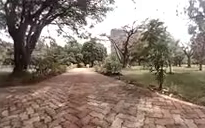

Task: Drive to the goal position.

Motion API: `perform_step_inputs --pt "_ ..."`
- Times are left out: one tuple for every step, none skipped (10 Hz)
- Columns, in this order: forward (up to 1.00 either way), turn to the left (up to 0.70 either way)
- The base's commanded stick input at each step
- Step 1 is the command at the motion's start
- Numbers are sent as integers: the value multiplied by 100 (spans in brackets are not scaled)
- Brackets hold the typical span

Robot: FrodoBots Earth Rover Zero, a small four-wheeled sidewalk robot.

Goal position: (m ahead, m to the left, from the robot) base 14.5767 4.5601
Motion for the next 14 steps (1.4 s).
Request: perform_step_inputs --pt "70 0" --pt "70 0" --pt "70 0" --pt "70 0" --pt "70 0" --pt "70 0" --pt "70 0" --pt "70 0" --pt "70 0" --pt "70 0" --pt "70 9" --pt "70 26" --pt "70 35" --pt "70 35"
